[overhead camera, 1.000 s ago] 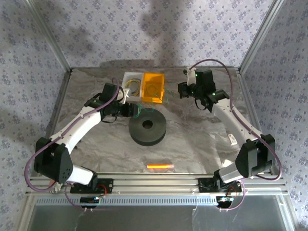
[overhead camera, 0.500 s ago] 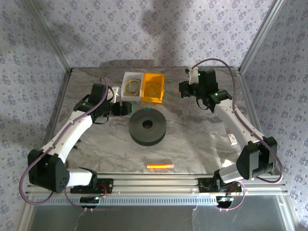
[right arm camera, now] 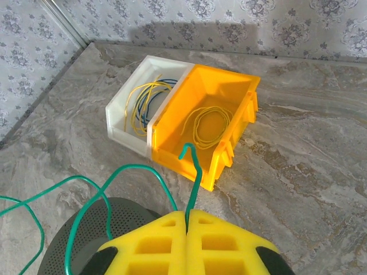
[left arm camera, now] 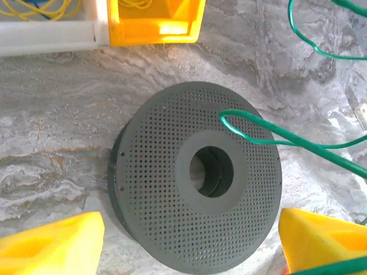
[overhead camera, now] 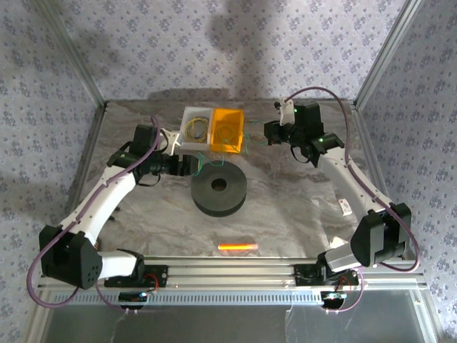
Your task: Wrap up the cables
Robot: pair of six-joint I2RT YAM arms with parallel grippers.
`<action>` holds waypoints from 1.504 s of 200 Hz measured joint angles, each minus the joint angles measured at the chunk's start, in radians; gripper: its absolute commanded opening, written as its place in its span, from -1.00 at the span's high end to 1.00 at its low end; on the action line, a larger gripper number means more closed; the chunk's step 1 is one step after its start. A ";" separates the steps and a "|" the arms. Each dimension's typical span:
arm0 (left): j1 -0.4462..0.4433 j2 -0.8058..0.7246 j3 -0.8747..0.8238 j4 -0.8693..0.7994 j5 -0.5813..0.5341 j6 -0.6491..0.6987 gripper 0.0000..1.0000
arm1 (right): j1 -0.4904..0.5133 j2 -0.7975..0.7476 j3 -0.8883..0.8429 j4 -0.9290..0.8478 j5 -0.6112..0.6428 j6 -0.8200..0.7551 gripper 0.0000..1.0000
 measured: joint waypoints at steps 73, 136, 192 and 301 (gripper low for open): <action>-0.003 0.029 0.047 -0.130 -0.166 0.039 -0.84 | -0.049 0.005 0.000 0.004 0.009 0.063 1.00; 0.003 -0.013 0.044 -0.104 -0.143 0.061 -0.61 | -0.049 0.020 0.000 0.010 -0.028 0.089 1.00; 0.021 -0.037 -0.060 -0.013 -0.124 0.058 -0.21 | -0.054 0.020 -0.002 0.031 -0.060 0.102 1.00; 0.036 -0.065 -0.253 0.215 -0.123 0.037 0.20 | -0.092 0.020 -0.020 0.080 -0.144 0.170 1.00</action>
